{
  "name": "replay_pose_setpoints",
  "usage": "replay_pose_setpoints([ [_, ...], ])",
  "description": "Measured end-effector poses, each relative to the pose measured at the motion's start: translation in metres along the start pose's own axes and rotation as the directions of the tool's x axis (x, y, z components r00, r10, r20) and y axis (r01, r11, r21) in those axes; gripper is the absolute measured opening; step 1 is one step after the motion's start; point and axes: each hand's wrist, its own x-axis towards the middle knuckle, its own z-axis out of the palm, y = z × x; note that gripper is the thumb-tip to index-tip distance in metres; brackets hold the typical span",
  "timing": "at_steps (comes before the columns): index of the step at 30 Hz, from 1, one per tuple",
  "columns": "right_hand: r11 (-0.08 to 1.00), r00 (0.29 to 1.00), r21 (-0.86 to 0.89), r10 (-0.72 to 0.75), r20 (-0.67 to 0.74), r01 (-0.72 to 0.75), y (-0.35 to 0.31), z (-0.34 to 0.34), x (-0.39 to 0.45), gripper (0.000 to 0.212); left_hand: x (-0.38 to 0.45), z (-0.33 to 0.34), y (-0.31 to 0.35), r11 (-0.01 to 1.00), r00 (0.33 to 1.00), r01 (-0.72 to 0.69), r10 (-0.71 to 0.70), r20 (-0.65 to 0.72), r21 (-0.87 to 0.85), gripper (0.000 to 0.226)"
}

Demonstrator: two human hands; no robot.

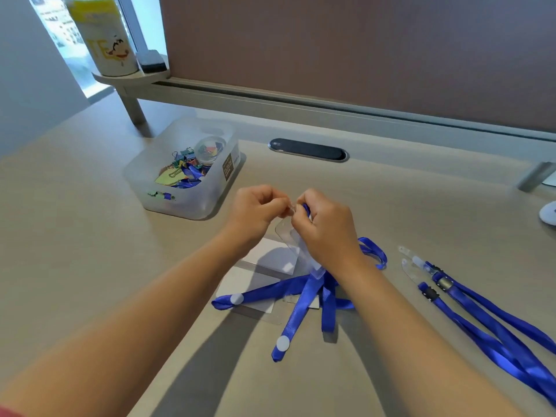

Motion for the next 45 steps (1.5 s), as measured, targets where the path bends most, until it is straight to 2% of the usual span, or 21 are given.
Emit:
replay_pose_setpoints([
  [3, 0.998, 1.000, -0.069, -0.011, 0.023, 0.012, -0.001, -0.003, -0.008, 0.021, -0.008, -0.006, -0.001, 0.987, 0.991, -0.118, 0.109, 0.083, 0.107, 0.014],
  [6, 0.988, 0.999, -0.146, -0.043, 0.027, 0.047, -0.005, -0.005, -0.018, 0.019, -0.019, -0.014, -0.001, 0.971, 0.975, -0.178, 0.153, 0.160, 0.159, 0.016],
  [9, 0.976, 0.996, -0.200, -0.090, -0.010, 0.086, -0.018, -0.002, -0.031, 0.021, -0.032, -0.023, 0.001, 0.968, 0.972, -0.200, 0.177, 0.155, 0.150, 0.016],
  [15, 0.964, 0.994, -0.247, -0.106, -0.023, 0.097, -0.042, 0.007, -0.053, 0.023, -0.061, -0.036, 0.004, 0.918, 0.960, -0.279, 0.256, 0.114, 0.283, 0.015],
  [20, 0.970, 0.995, -0.225, -0.098, -0.018, 0.092, -0.061, 0.016, -0.062, 0.022, -0.078, -0.049, -0.002, 0.932, 0.964, -0.267, 0.261, 0.058, 0.246, 0.016],
  [23, 0.970, 0.997, -0.228, -0.081, 0.004, 0.080, -0.063, 0.013, -0.061, 0.023, -0.085, -0.055, -0.002, 0.936, 0.960, -0.275, 0.253, 0.122, 0.218, 0.017],
  [26, 0.987, 0.999, -0.156, -0.034, 0.010, 0.035, -0.065, 0.006, -0.055, 0.024, -0.087, -0.051, -0.002, 0.886, 0.941, -0.336, 0.299, 0.161, 0.321, 0.018],
  [29, 0.995, 0.996, 0.052, 0.083, 0.045, -0.085, -0.065, 0.001, -0.051, 0.021, -0.082, -0.049, -0.006, 0.854, 0.933, -0.353, 0.354, 0.070, 0.382, 0.018],
  [31, 0.963, 0.983, 0.206, 0.154, 0.101, -0.172, -0.062, -0.001, -0.051, 0.018, -0.080, -0.048, -0.008, 0.843, 0.927, -0.350, 0.374, 0.022, 0.409, 0.019],
  [33, 0.936, 0.970, 0.276, 0.180, 0.162, -0.219, -0.059, -0.001, -0.052, 0.019, -0.077, -0.047, -0.010, 0.820, 0.916, -0.366, 0.401, 0.013, 0.441, 0.021],
  [36, 0.926, 0.966, 0.302, 0.175, 0.190, -0.227, -0.056, 0.002, -0.052, 0.021, -0.075, -0.046, -0.011, 0.763, 0.897, -0.399, 0.440, 0.044, 0.509, 0.023],
  [41, 0.938, 0.978, 0.290, 0.155, 0.140, -0.190, -0.054, 0.009, -0.049, 0.022, -0.074, -0.049, -0.012, 0.599, 0.843, -0.465, 0.525, 0.119, 0.651, 0.026],
  [45, 0.958, 0.991, 0.253, 0.125, 0.056, -0.135, -0.057, 0.019, -0.048, 0.014, -0.075, -0.047, -0.016, 0.567, 0.805, -0.496, 0.584, 0.104, 0.657, 0.021],
])
